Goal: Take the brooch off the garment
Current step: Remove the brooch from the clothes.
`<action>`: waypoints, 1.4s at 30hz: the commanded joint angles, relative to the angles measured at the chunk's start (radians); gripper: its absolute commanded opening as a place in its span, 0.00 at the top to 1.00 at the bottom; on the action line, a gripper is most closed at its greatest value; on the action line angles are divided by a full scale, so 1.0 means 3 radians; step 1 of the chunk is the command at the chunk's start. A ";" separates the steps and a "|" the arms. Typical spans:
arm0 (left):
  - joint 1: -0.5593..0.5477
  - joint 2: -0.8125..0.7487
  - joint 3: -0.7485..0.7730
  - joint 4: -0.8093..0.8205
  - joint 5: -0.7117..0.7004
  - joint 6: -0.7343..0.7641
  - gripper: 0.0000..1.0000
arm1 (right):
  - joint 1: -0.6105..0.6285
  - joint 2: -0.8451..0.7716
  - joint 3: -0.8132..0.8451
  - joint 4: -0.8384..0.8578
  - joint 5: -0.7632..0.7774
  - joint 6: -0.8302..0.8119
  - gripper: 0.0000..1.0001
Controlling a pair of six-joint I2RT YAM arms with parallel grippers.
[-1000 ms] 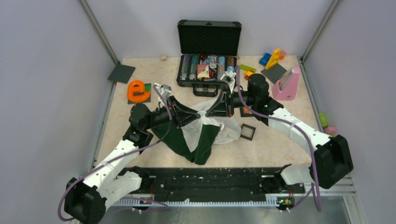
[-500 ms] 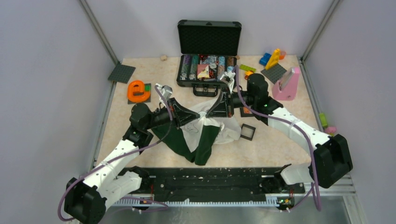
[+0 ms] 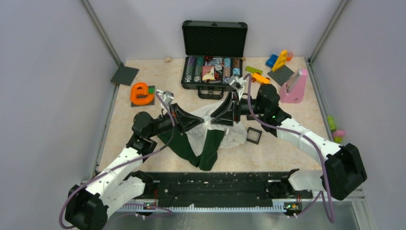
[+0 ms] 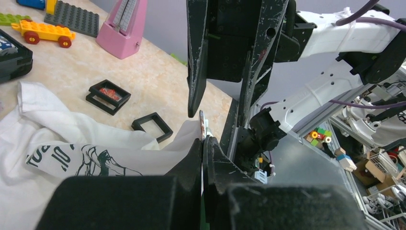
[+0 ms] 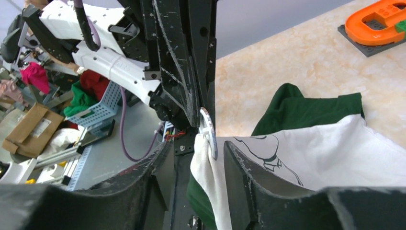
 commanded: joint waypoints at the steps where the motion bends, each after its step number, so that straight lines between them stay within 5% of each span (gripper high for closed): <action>1: -0.0007 -0.0062 -0.0008 0.0500 -0.0030 -0.0197 1.00 | 0.0053 -0.0143 -0.0075 0.0365 0.0220 0.0006 0.54; 10: -0.0006 -0.0075 0.0001 0.0545 0.0028 -0.0227 1.00 | 0.0089 -0.0024 -0.0133 0.0494 0.0303 -0.0016 0.42; 14: -0.0007 -0.0060 -0.0002 0.0550 0.0038 -0.0223 1.00 | 0.0123 0.0052 -0.0154 0.0730 0.0225 0.0124 0.55; 29: -0.0007 -0.0093 -0.0011 0.0511 0.0004 -0.0171 1.00 | 0.0187 0.0126 -0.0124 0.0756 0.0200 0.0147 0.80; 33: -0.0007 -0.0093 -0.0005 0.0493 0.0002 -0.0153 1.00 | 0.0197 0.0112 -0.0139 0.0702 0.0171 0.0100 0.63; 42: -0.0007 -0.0098 0.0016 0.0499 0.0024 -0.0149 1.00 | 0.0197 0.0134 -0.0216 0.0632 0.0185 -0.0006 0.54</action>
